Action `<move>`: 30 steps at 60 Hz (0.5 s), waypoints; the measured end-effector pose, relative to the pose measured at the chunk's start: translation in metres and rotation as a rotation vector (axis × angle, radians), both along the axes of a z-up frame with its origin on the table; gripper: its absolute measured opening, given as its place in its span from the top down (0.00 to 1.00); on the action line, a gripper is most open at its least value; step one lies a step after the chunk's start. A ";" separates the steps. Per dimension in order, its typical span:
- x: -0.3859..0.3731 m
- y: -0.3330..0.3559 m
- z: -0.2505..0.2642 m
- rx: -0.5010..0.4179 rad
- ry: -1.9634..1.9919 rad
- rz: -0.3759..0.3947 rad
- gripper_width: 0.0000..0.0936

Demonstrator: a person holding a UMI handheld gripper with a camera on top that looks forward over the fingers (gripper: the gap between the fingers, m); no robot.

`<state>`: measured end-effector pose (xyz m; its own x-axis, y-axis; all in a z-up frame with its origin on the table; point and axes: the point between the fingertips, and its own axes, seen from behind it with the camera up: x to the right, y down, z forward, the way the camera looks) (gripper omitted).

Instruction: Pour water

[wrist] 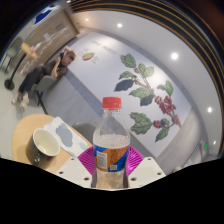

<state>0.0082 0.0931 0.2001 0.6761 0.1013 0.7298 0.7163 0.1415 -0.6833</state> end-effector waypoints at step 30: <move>0.001 -0.008 -0.072 -0.264 0.802 0.159 0.61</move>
